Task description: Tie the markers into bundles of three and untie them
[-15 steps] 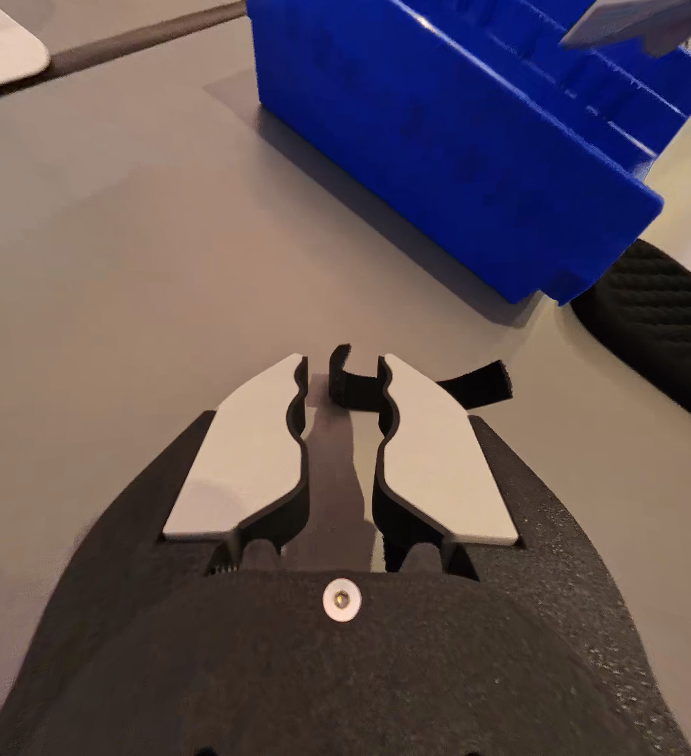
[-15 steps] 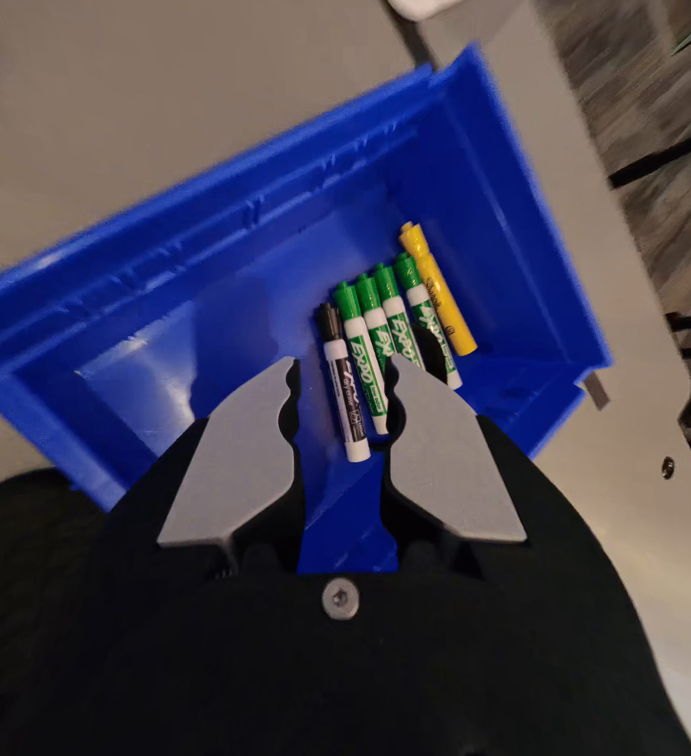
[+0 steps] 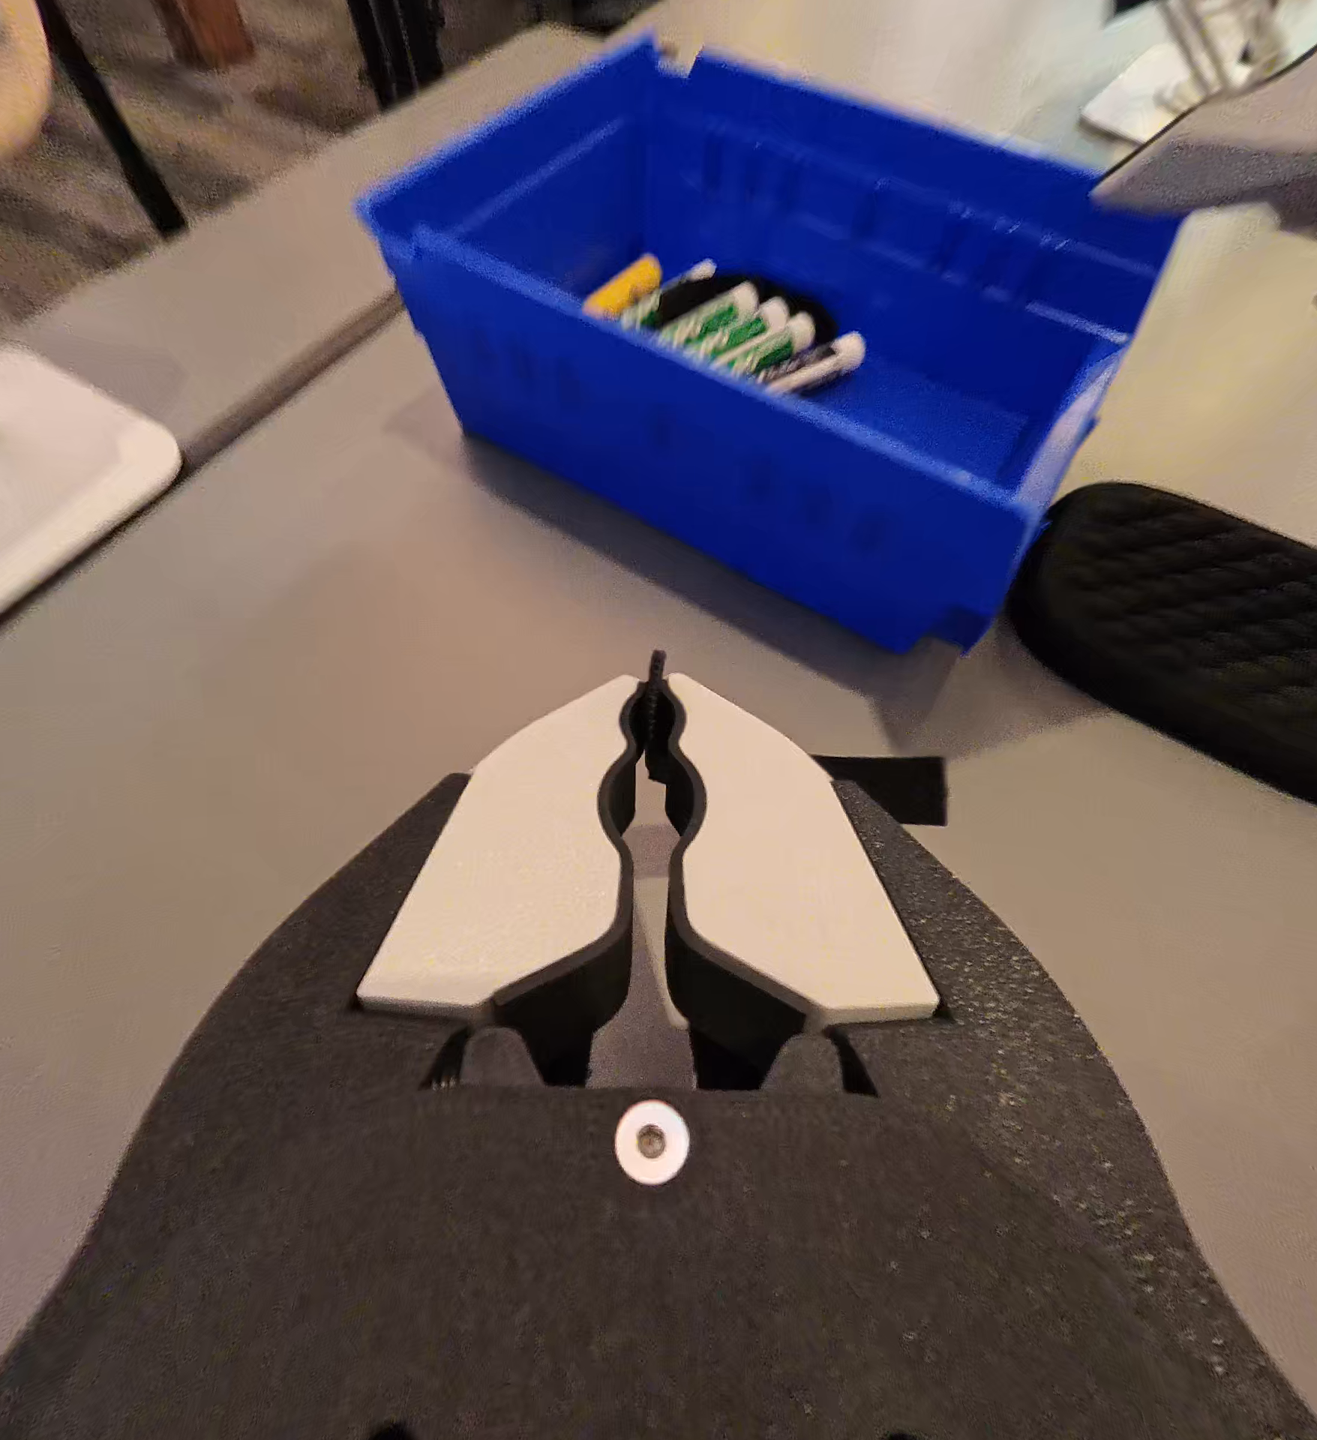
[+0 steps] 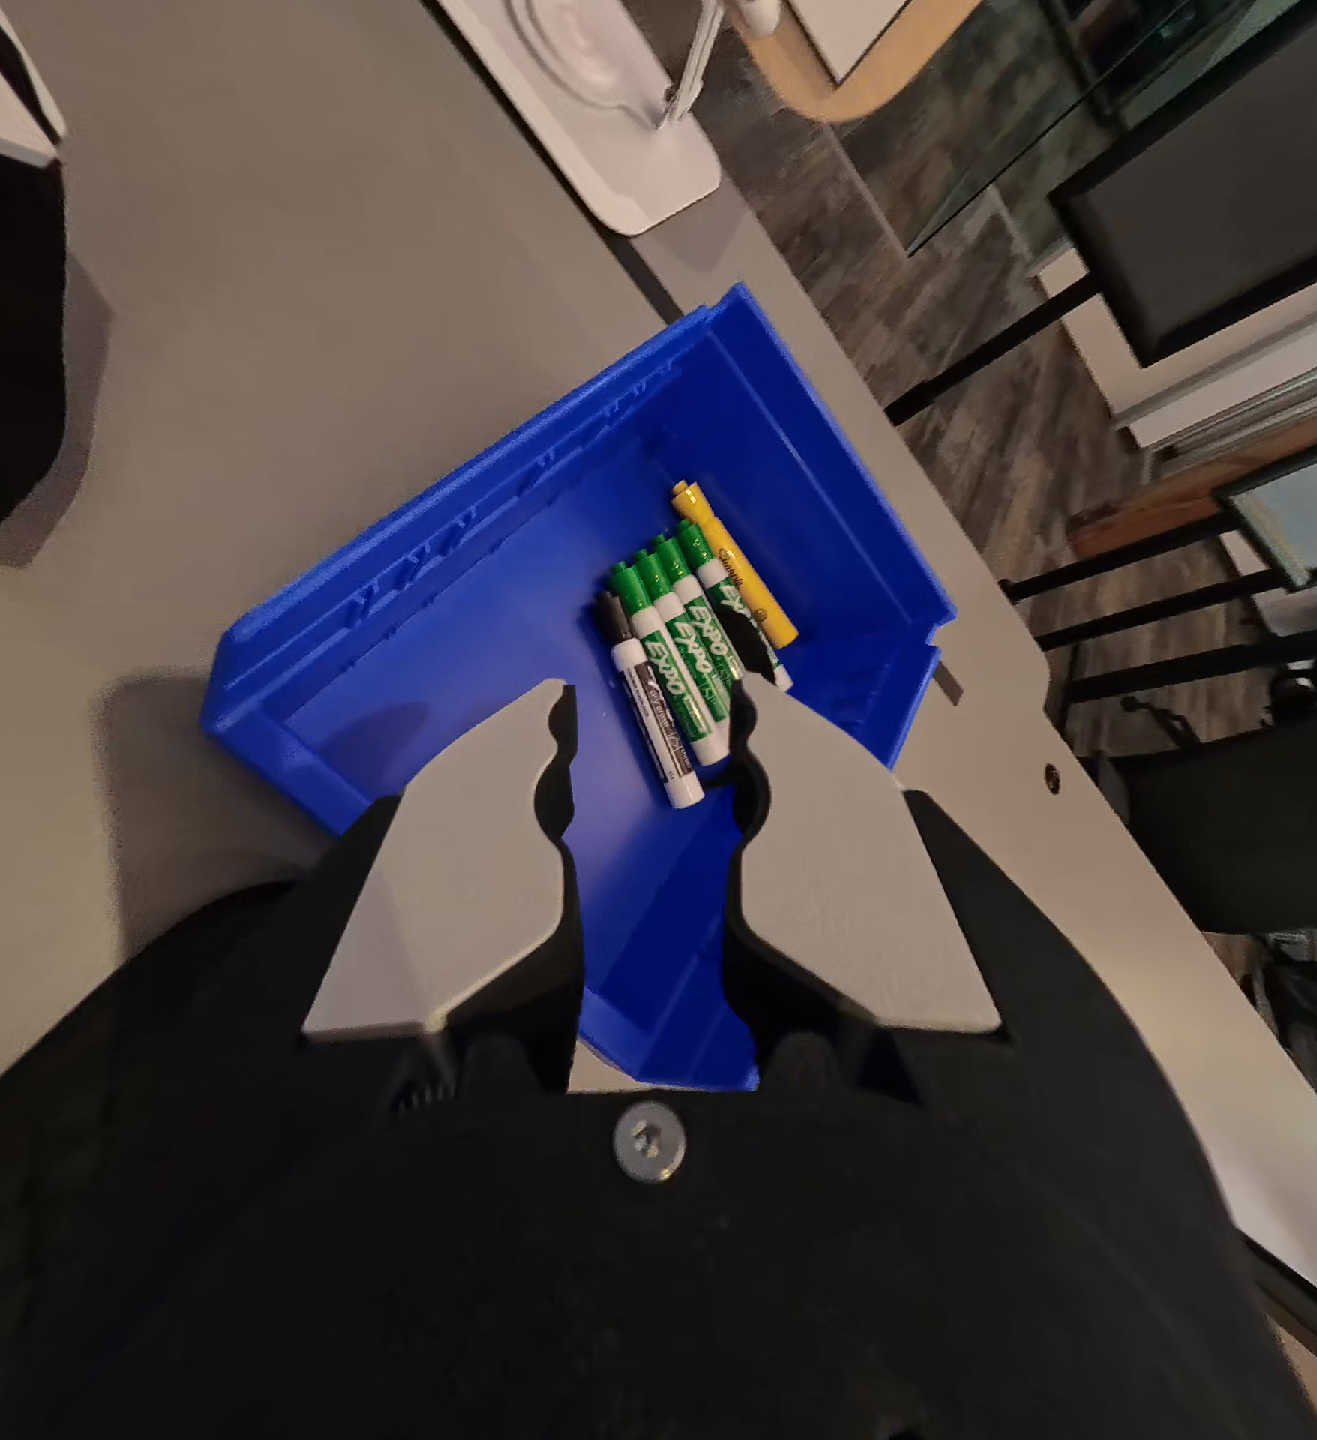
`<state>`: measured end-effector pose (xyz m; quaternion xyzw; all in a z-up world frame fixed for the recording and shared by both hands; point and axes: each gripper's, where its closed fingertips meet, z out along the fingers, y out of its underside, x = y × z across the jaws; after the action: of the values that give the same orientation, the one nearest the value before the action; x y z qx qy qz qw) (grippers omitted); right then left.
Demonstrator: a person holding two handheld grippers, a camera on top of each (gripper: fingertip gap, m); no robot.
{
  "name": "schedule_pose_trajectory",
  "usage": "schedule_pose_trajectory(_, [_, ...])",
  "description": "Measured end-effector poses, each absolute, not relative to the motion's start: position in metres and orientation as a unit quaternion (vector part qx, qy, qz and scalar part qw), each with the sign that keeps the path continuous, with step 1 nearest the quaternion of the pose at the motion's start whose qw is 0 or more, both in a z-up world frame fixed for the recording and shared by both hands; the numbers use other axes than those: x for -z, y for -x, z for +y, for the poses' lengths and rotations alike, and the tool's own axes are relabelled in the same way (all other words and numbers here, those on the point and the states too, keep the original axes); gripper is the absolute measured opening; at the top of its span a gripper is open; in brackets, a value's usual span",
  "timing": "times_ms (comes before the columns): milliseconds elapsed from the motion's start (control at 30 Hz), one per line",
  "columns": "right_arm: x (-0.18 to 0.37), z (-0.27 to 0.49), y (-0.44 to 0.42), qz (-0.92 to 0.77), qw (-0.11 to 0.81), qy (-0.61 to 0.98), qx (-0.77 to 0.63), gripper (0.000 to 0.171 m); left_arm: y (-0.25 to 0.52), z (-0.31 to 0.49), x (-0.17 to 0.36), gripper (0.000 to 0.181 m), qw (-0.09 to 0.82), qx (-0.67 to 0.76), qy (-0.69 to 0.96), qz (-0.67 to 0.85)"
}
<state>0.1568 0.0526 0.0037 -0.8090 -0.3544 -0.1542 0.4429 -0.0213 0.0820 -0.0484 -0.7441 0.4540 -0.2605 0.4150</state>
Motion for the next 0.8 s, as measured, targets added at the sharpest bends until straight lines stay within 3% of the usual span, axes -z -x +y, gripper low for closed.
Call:
schedule_pose_trajectory(233, [-0.018,0.038,-0.112,-0.372,0.471,0.795,0.088,0.038,-0.005,0.046,-0.027,0.001,0.469,0.238,0.66,0.536])
schedule_pose_trajectory(533, [-0.054,-0.004,-0.046,-0.369,0.5,0.754,-0.214,0.043,-0.03,0.02,-0.061,0.001,0.499,0.229,0.603,0.578])
schedule_pose_trajectory(733, [-0.035,0.003,-0.037,-0.357,0.472,0.761,-0.265,0.045,-0.038,0.008,-0.074,0.001,0.517,0.239,0.58,0.583])
schedule_pose_trajectory(800, [-0.024,0.0,-0.03,-0.368,0.447,0.76,-0.296,0.032,-0.04,0.002,-0.075,0.001,0.515,0.249,0.572,0.588])
